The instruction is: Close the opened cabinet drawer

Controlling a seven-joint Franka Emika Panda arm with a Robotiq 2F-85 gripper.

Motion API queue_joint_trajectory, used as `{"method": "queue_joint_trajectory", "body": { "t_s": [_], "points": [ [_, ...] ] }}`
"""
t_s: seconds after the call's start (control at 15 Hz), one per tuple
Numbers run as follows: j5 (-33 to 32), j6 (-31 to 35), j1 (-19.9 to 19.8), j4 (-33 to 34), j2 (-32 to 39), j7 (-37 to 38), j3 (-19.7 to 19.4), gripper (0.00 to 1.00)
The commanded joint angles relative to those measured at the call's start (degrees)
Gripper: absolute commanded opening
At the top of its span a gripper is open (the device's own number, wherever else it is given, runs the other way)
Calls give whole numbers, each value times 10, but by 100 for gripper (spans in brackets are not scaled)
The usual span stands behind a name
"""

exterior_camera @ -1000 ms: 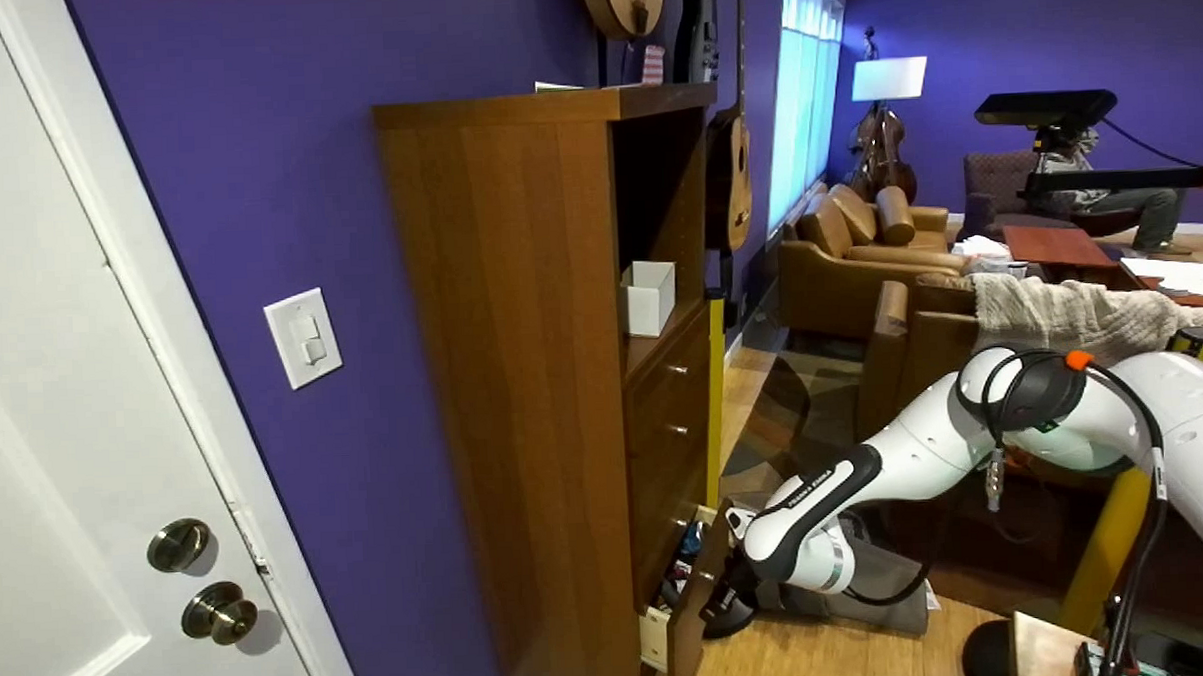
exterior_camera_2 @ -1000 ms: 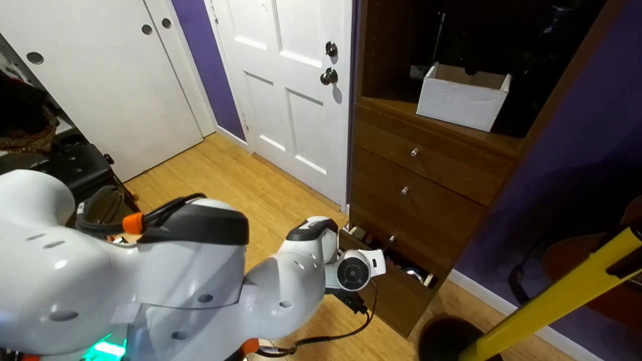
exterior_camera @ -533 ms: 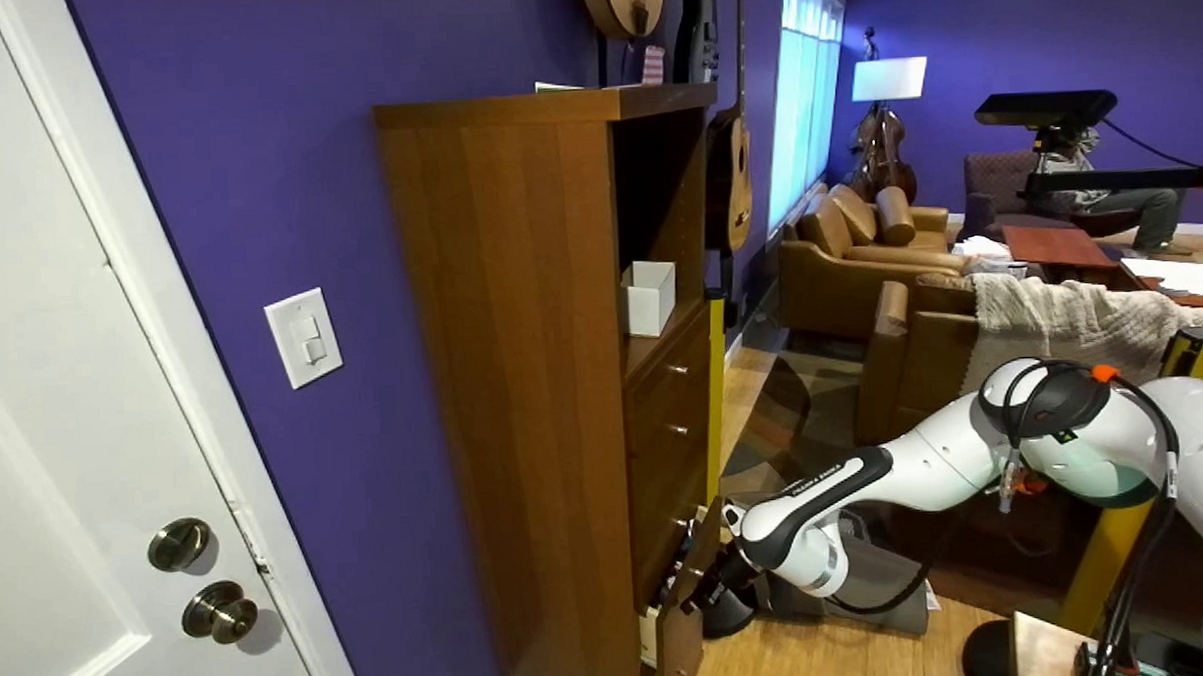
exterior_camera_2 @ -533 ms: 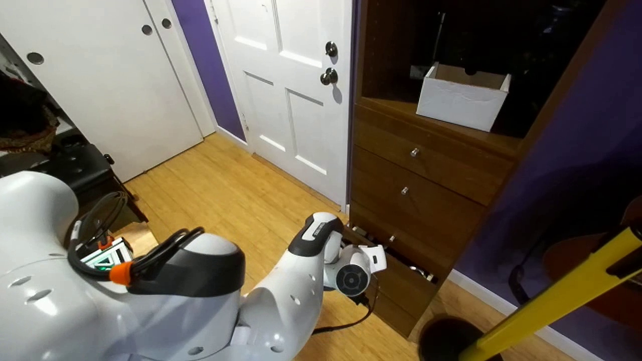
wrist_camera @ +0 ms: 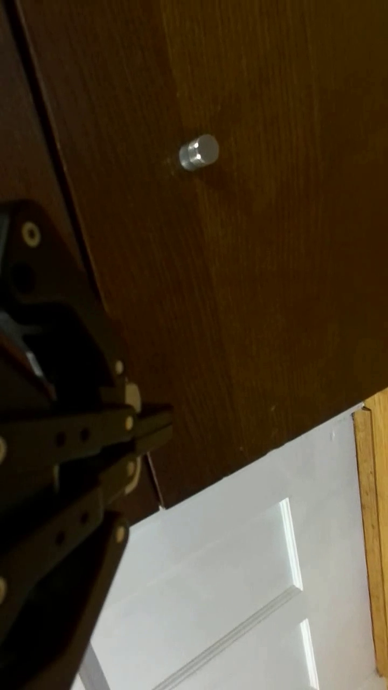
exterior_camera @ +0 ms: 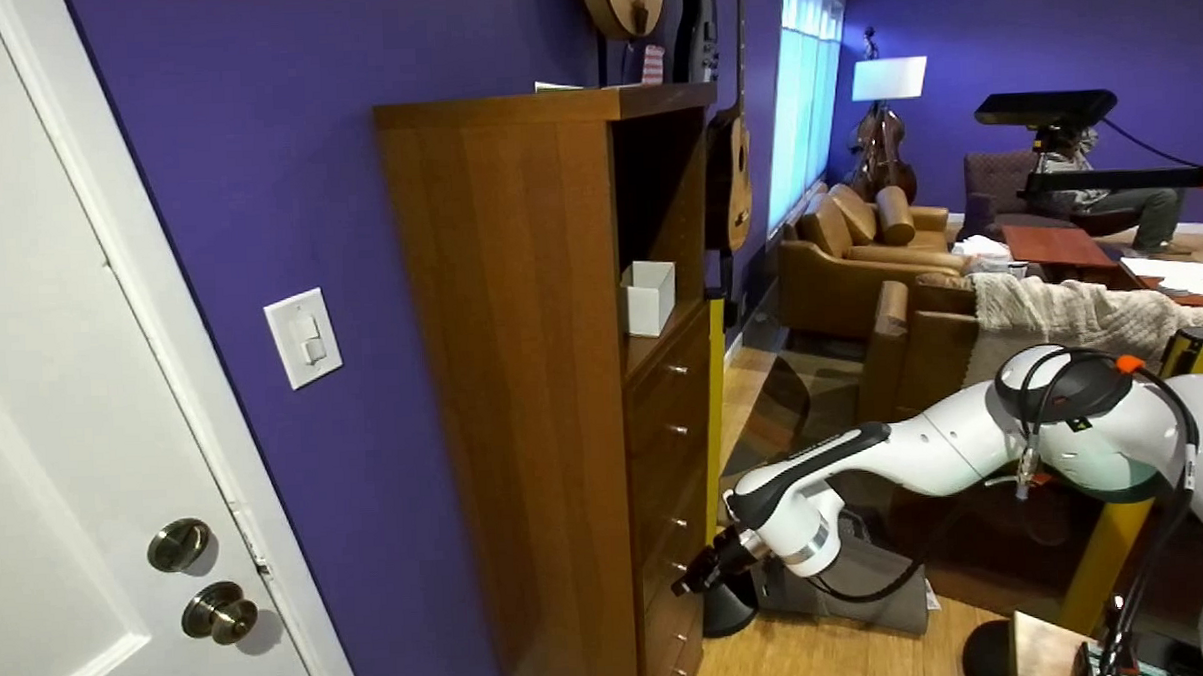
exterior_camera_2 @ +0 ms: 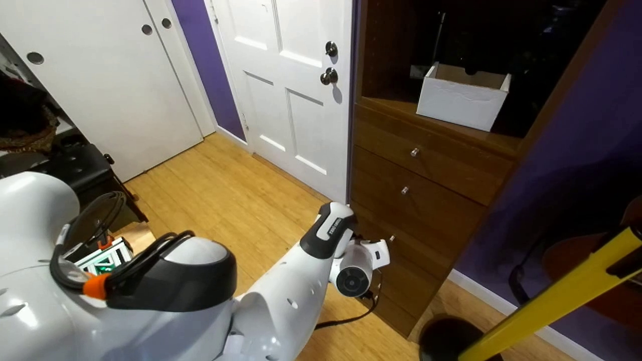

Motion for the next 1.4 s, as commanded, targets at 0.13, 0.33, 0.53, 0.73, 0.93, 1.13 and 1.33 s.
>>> {"method": "queue_joint_trajectory", "body": {
  "t_s": [0.13,0.33,0.53,0.73,0.93,1.13,1.33],
  "points": [
    [-68,83,36,-19,-25,61,-76,0],
    [-84,124,87,-87,-111,165,-147,33],
    [-89,146,156,-161,-198,268,-212,56],
    [-87,147,244,-235,-291,373,-272,78],
    [-88,133,344,-304,-387,489,-333,99],
    [-101,107,444,-375,-486,593,-397,100],
    [-110,45,493,-433,-583,662,-412,100]
  ]
}}
